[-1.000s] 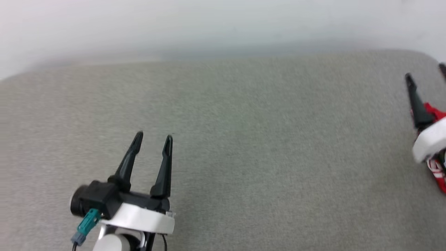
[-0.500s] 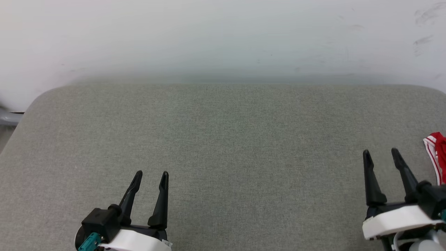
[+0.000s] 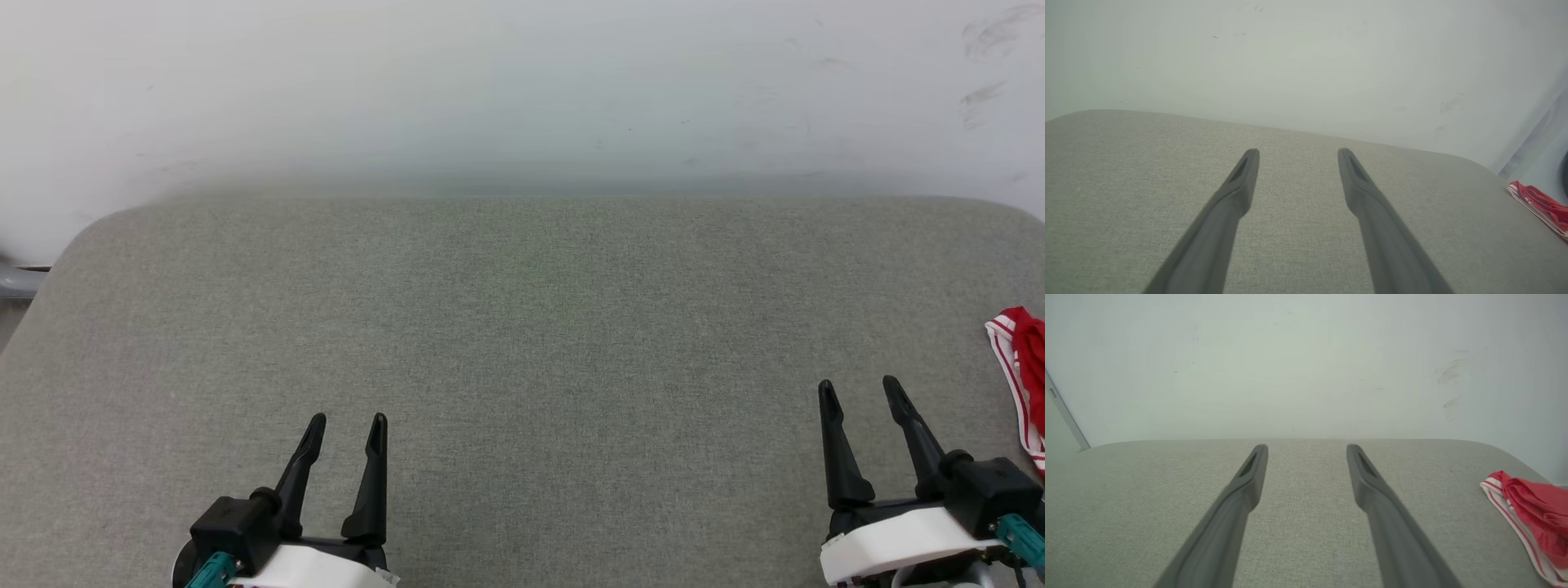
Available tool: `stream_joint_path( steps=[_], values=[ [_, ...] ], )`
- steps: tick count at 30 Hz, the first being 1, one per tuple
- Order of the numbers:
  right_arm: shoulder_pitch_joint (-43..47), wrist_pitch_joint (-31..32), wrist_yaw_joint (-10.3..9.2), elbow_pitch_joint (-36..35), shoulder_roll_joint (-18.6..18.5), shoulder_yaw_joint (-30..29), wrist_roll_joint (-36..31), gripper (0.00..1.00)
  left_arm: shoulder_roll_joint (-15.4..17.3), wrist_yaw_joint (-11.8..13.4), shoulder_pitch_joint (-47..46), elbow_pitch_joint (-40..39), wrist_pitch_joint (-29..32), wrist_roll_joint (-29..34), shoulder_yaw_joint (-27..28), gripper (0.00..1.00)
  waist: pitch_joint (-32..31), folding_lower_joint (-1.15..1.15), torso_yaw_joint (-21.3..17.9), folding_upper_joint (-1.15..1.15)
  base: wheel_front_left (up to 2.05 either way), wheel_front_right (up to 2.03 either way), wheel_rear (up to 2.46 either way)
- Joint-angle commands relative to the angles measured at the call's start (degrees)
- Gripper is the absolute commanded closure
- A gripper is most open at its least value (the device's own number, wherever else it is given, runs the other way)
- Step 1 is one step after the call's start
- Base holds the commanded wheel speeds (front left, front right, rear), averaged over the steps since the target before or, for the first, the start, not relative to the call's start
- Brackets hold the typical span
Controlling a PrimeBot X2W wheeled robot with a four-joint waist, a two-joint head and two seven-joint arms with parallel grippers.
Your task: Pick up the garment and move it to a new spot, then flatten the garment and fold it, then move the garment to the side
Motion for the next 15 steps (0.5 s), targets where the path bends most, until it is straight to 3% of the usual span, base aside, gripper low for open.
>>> stream_joint_path(
  steps=[1,15],
  values=[
    [-0.1,-0.3,-0.05,-0.4,0.3,0.0,0.0,0.00,-0.1,0.0,0.1,-0.1,-0.1,0.4,-0.1,0.00,0.0,0.00,0.0,0.00,0.00,0.00,0.00],
    [0.2,-0.2,-0.05,-1.6,0.4,0.4,0.9,0.00,-0.3,0.0,0.2,-1.3,-0.1,1.4,-0.2,0.00,-0.1,0.00,0.1,0.00,0.00,0.00,0.00]
  ],
)
